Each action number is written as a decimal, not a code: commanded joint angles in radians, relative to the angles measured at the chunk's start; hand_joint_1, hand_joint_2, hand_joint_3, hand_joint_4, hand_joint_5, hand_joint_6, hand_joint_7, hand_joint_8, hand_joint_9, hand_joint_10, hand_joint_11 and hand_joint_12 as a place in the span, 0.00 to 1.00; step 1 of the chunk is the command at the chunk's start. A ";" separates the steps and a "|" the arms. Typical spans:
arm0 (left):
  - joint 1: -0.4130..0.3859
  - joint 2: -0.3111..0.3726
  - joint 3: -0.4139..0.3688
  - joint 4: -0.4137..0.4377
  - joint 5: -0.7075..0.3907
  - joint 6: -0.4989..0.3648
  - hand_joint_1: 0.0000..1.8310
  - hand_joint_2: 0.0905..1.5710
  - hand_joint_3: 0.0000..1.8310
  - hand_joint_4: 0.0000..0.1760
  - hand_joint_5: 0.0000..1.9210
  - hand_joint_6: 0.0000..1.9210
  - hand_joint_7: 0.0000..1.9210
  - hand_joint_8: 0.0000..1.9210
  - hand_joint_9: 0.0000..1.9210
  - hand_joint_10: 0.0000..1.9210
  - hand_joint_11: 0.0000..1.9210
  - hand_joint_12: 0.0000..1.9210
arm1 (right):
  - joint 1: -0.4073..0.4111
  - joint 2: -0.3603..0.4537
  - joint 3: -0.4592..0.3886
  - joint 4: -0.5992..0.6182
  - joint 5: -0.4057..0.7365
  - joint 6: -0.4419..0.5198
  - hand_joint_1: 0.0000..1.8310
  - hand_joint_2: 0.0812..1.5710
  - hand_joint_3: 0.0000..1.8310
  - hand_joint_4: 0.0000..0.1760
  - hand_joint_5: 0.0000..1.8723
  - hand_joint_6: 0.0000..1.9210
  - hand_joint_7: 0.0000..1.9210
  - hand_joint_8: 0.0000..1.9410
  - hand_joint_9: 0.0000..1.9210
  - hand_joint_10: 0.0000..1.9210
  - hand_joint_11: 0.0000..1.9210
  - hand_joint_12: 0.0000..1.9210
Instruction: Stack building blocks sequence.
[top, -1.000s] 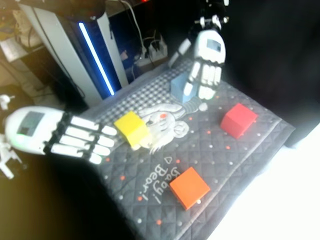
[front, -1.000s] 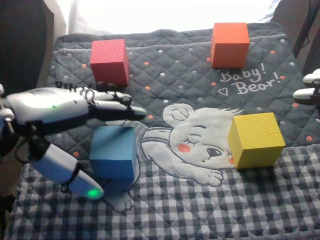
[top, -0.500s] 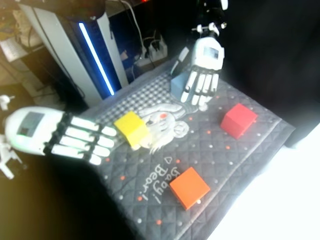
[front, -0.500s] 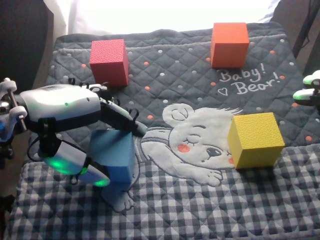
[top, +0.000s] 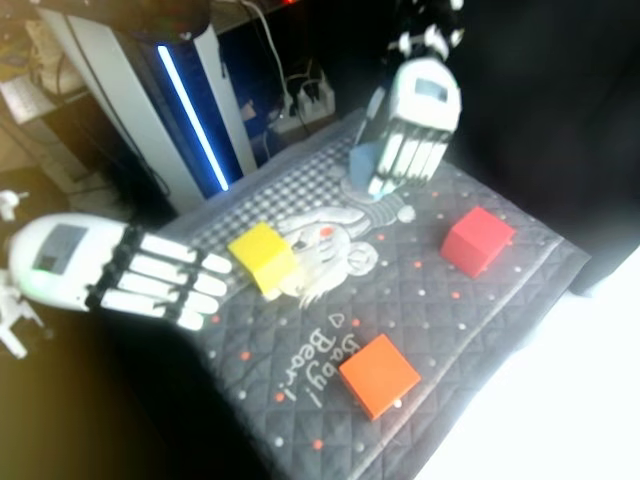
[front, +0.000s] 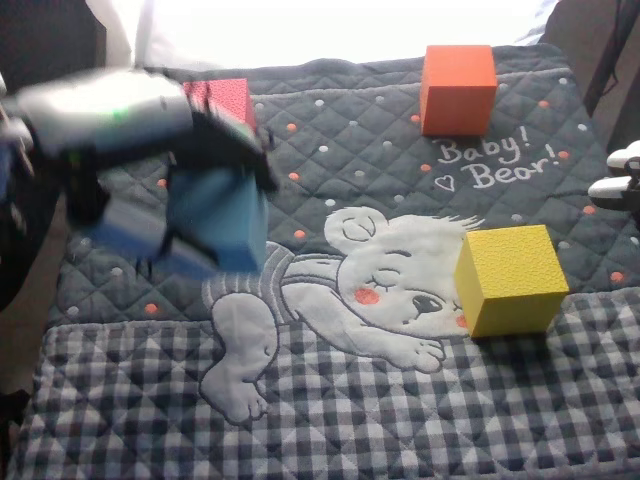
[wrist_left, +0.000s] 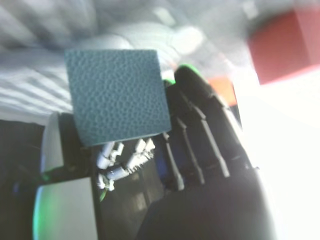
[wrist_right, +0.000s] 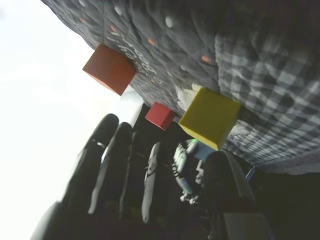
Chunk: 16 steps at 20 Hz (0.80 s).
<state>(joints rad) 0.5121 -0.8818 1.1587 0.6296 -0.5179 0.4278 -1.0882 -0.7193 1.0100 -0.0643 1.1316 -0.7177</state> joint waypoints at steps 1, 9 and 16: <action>-0.034 0.000 0.014 -0.047 -0.067 0.007 0.70 0.67 0.00 0.00 0.59 0.29 0.52 0.60 0.53 0.65 0.52 0.80 | 0.006 0.002 0.006 0.031 0.118 0.004 0.43 0.78 0.00 0.38 0.24 0.00 0.19 0.00 0.20 0.00 0.08 0.42; -0.212 -0.104 0.200 -0.148 0.033 0.049 0.76 0.66 0.00 0.00 0.53 0.45 0.59 0.33 0.54 0.56 0.46 0.55 | 0.007 -0.003 0.009 0.031 0.118 0.004 0.41 0.79 0.00 0.37 0.25 0.00 0.21 0.00 0.24 0.01 0.10 0.36; -0.230 -0.263 0.360 -0.122 0.232 0.058 0.77 0.62 0.00 0.00 0.59 0.30 0.70 0.11 0.61 0.49 0.51 0.56 | 0.009 -0.011 0.013 0.029 0.118 0.004 0.40 0.79 0.00 0.47 0.24 0.00 0.21 0.00 0.24 0.00 0.10 0.33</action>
<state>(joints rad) 0.2920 -1.1469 1.5143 0.5190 -0.2138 0.4843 -1.0882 -0.7319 1.0164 -0.0643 1.1309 -0.7162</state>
